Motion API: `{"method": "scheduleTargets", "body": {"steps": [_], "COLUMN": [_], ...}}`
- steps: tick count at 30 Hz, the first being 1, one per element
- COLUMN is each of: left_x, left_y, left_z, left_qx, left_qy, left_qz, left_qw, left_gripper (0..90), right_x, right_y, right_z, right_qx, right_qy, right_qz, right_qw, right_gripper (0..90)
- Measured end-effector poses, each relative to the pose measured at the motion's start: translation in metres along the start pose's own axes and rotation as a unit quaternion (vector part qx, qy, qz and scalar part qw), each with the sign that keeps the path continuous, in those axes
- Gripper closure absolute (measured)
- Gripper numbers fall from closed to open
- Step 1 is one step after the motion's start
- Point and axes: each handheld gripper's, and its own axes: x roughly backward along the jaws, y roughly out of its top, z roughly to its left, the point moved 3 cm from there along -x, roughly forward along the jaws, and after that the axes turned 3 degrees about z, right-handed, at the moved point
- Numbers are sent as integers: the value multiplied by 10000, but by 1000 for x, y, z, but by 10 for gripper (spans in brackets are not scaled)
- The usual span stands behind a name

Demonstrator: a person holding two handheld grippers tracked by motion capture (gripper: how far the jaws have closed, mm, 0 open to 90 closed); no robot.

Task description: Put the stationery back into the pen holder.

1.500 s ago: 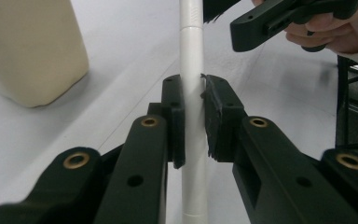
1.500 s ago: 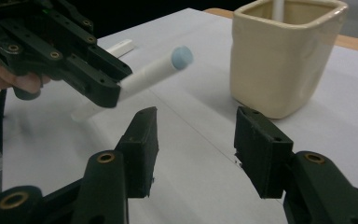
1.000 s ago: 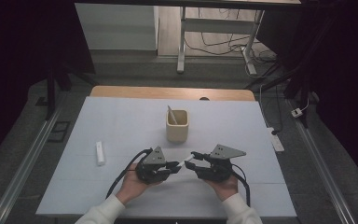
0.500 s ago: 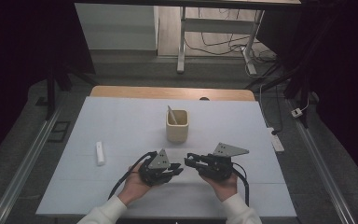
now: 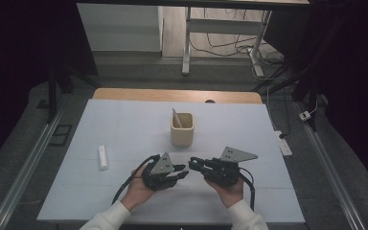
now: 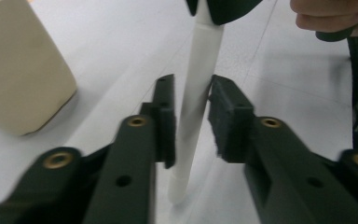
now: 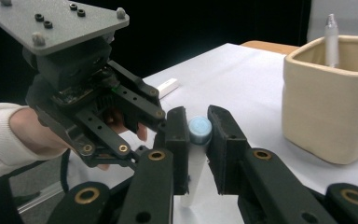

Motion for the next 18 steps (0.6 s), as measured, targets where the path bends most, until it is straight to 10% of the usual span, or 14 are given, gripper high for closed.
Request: {"method": "scheduleTargets", "body": {"steps": [7,18], "left_x": [10,38], "left_y": [-3,-27], "left_z": [9,33], "left_qx": [268,793], "left_qy": [30,325], "left_qz": [-14,109], "left_qw": [9996,9963], "left_gripper": [483,421], "right_x": [8,26], "right_y": [2,16], "right_z": [-5,-15], "right_qx": [-4,3], "right_qy": [-215,-545], "right_qz": [-138,-456], "right_qw": [9997,9975], "right_gripper": [779,779]}}
